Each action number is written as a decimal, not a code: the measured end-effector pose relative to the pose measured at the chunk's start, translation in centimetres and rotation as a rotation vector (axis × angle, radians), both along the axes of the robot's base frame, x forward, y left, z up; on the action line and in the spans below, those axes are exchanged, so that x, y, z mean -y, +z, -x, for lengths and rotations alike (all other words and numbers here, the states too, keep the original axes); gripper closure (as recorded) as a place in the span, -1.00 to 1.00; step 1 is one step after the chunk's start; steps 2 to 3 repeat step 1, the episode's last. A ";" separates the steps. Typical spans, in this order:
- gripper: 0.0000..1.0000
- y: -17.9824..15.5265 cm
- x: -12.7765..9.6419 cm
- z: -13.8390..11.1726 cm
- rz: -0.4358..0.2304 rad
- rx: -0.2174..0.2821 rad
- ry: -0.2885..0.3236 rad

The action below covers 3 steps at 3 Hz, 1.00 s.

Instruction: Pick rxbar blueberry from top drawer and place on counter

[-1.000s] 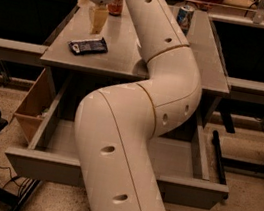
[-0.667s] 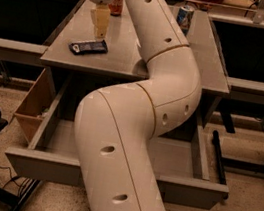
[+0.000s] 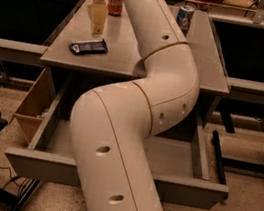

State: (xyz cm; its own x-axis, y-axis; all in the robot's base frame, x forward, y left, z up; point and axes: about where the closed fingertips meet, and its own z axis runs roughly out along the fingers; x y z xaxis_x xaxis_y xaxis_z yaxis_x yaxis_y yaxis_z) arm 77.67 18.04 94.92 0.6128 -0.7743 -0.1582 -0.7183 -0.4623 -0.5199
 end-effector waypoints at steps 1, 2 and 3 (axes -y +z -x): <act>-1.00 5.1 0.7 0.1 0.009 0.094 -0.088; -1.00 5.1 0.7 0.1 0.009 0.094 -0.088; -1.00 5.1 0.7 0.1 0.009 0.094 -0.088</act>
Offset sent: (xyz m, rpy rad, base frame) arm 0.0000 0.0000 0.0000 0.0000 0.0000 0.0000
